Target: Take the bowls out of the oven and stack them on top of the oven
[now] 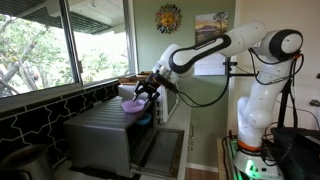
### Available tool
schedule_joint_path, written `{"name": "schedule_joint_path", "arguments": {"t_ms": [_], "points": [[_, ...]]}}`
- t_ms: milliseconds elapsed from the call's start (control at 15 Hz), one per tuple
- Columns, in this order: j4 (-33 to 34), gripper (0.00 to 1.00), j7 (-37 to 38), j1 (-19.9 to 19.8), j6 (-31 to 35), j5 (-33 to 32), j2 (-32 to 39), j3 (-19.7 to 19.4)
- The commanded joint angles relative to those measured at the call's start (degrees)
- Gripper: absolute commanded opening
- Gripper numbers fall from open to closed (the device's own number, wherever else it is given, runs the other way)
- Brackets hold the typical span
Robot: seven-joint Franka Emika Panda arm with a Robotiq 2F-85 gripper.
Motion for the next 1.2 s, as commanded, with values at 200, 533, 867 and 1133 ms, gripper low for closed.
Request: {"name": "schedule_joint_path", "arguments": {"t_ms": [200,533,867,1133], "points": [[-3.8,1.00,-3.0,2.2,-1.2,-1.3,-7.1,-5.5],[-11.2,1.00,-15.9,7.7,-1.1,6.0,-13.7,-11.9],[-18.2,1.00,-22.6,10.0,0.0,12.8,-16.7,-13.5],[-21.2,1.00,-26.6,11.4,1.7,18.8,-15.9,-13.0]]}}
